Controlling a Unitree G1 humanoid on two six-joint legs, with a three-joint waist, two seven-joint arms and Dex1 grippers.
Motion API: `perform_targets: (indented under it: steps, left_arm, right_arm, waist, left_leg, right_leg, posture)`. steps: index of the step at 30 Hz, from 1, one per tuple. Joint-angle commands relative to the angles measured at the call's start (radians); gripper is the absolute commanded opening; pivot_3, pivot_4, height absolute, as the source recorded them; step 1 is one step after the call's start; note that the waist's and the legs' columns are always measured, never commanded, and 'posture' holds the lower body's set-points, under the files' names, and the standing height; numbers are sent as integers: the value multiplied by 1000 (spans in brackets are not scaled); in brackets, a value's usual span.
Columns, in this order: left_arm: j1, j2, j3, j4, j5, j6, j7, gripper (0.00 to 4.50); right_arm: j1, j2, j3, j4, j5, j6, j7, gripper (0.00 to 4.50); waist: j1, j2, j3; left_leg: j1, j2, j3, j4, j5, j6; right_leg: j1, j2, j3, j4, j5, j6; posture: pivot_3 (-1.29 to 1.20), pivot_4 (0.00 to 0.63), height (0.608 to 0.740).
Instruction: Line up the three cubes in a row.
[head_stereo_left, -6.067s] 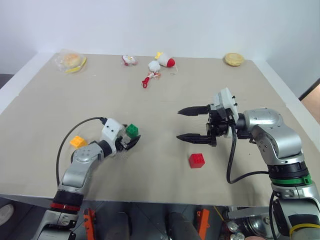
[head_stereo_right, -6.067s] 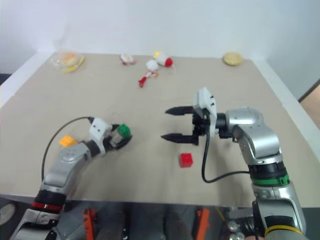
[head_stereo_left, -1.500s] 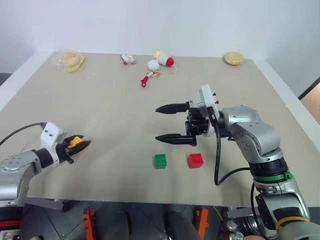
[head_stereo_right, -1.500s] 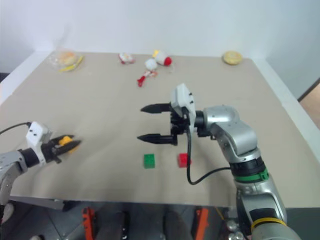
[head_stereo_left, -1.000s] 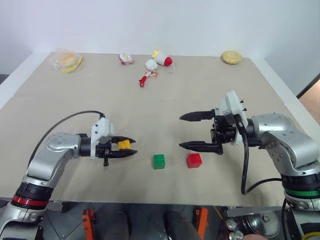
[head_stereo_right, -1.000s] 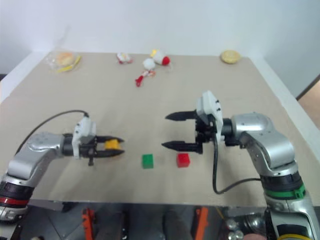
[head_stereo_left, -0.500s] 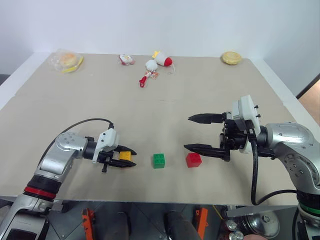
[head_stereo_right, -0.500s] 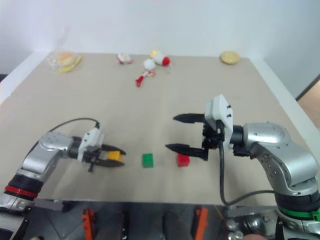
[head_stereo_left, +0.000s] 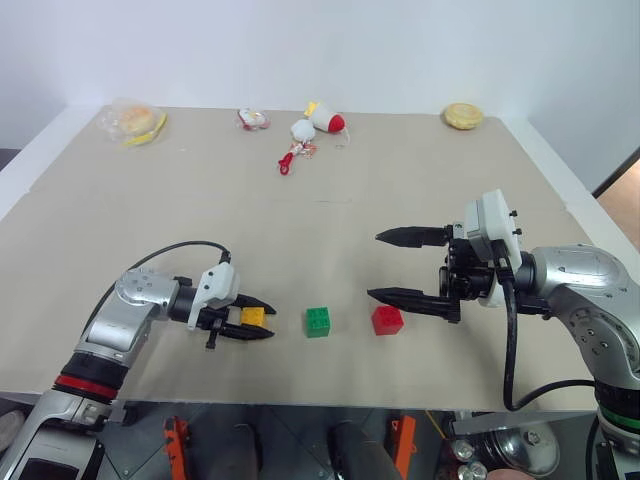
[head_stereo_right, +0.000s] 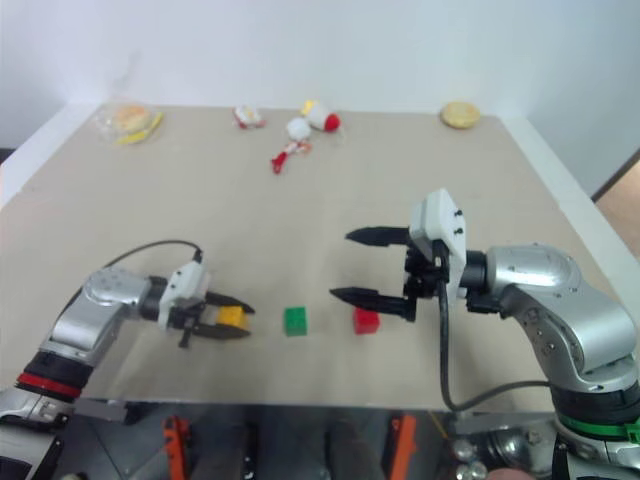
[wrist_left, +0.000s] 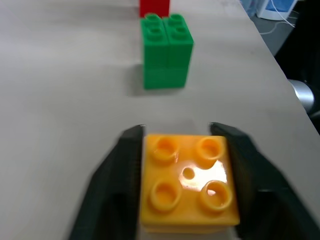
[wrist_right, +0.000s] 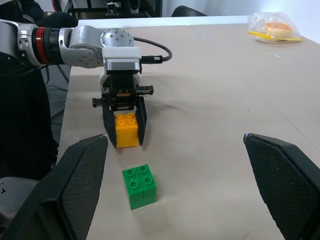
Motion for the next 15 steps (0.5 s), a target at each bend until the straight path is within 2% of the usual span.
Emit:
perform_targets:
  steps: [1,4,11,15]
  left_arm:
    - [4,12,8,-18,-1,-8,-10,3635]
    - [1,10,19,-29,-16,-5,-14,4448]
    - [-28,9,59,-91,-72,49,8,4448]
    - [-94,-11,171,-192,-237,259,131,4448]
  right_arm:
    - [-19,-12,-17,-14,13,-13,1,4500]
    - [-17,-11,-17,-12,12,-14,3,4500]
    - [-18,-10,-17,-8,11,-17,5,4500]
    - [3,2,-73,-14,52,-6,-18,4500]
  waist:
    - [0,0,0]
    - [0,0,0]
    - [0,0,0]
    - [0,0,0]
  left_leg:
    - [0,0,0,0,0,0]
    - [0,0,0,0,0,0]
    - [0,0,0,0,0,0]
    - [0,0,0,0,0,0]
  right_leg:
    - [0,0,0,0,0,0]
    - [0,0,0,0,0,0]
    - [0,0,0,0,0,0]
    - [0,0,0,0,0,0]
  posture:
    - [0,150,737]
    - [0,150,737]
    - [0,150,737]
    - [0,150,737]
